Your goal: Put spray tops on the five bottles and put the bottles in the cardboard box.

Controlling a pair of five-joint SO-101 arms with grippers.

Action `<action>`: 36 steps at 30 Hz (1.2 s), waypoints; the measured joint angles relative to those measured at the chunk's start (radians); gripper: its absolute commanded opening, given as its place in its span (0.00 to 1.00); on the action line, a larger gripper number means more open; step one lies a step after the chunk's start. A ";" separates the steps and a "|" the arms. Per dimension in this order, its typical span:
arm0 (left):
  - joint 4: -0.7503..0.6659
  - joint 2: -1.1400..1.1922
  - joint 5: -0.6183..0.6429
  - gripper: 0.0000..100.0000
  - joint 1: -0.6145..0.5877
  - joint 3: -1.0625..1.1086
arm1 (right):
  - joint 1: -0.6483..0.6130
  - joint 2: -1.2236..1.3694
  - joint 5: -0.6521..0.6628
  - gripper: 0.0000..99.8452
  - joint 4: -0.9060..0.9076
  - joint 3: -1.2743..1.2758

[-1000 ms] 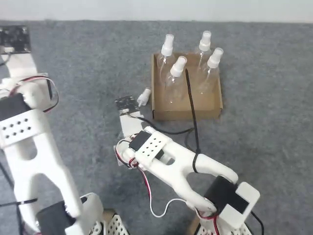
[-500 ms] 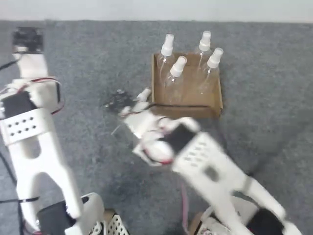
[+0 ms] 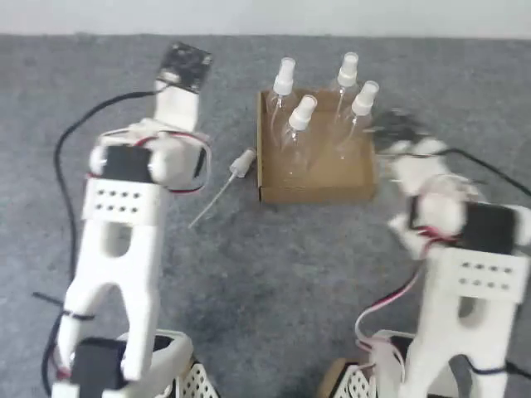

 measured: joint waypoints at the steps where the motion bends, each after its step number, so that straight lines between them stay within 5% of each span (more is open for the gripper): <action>1: -0.020 0.029 0.008 0.12 0.014 0.000 | 0.075 0.000 0.040 0.02 -0.026 0.015; 7: -0.068 0.322 0.014 0.16 0.051 -0.092 | 0.397 0.077 0.160 0.02 -0.358 0.247; 13: -0.071 0.592 -0.015 0.16 0.052 -0.279 | 0.523 0.244 0.235 0.02 -0.606 0.382; 36: -0.074 1.048 0.043 0.16 0.041 -0.609 | 0.557 0.379 0.272 0.02 -0.686 0.387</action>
